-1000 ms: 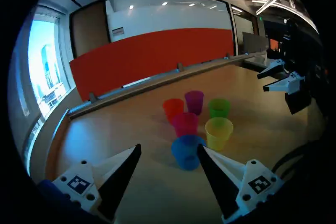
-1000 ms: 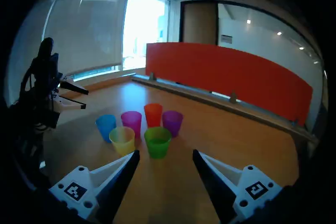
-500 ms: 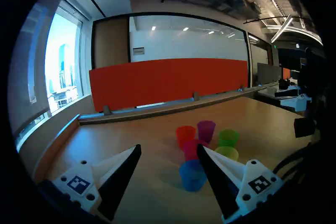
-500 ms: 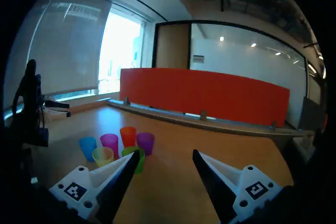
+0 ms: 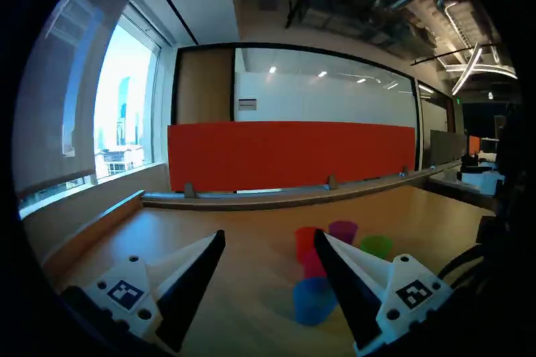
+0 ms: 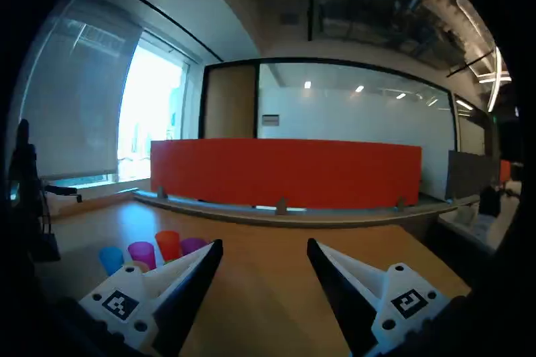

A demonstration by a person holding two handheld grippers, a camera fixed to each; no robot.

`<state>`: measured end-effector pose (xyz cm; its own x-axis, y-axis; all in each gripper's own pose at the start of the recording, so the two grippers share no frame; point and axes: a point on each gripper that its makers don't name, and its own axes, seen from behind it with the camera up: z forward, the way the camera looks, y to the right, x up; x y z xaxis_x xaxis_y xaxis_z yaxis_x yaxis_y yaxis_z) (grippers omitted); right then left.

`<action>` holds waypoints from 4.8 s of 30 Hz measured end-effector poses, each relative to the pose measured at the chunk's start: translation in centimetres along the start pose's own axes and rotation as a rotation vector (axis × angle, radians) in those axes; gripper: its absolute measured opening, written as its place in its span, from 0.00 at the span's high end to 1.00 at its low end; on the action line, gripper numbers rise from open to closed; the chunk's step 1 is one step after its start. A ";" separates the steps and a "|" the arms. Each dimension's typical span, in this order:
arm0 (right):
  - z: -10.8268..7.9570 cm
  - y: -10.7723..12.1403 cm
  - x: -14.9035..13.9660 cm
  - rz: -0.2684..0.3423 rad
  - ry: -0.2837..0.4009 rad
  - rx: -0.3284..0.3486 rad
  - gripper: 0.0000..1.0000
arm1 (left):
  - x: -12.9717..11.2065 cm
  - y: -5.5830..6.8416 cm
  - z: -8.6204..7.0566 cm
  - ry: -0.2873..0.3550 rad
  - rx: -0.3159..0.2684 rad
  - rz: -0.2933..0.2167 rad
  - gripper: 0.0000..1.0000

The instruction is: Pour water

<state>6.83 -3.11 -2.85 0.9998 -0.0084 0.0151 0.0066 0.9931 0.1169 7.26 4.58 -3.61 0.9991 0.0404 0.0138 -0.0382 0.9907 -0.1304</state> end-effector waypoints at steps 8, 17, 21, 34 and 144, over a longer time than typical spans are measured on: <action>0.1 3.0 0.2 0.006 0.044 -0.133 0.03 | 0.5 0.2 0.5 0.042 0.014 -0.044 0.02; 0.0 6.3 0.7 0.053 0.101 -0.224 0.03 | 0.2 -0.4 1.0 0.075 0.059 -0.062 0.02; 0.0 7.2 0.8 0.066 0.105 -0.242 0.03 | -0.3 -0.8 1.1 0.085 0.086 -0.048 0.02; 0.4 6.7 -0.3 0.054 0.041 -0.257 0.02 | -3.7 -2.0 1.7 0.082 0.137 0.037 0.02; 2.4 5.3 -6.1 0.044 0.086 -0.179 0.01 | -8.4 -5.0 2.9 0.054 0.171 -0.005 0.02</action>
<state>0.77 1.92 0.04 0.9968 0.0379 -0.0698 -0.0421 0.9973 -0.0605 -0.95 -0.34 -0.16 0.9987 0.0328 -0.0399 -0.0312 0.9987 0.0400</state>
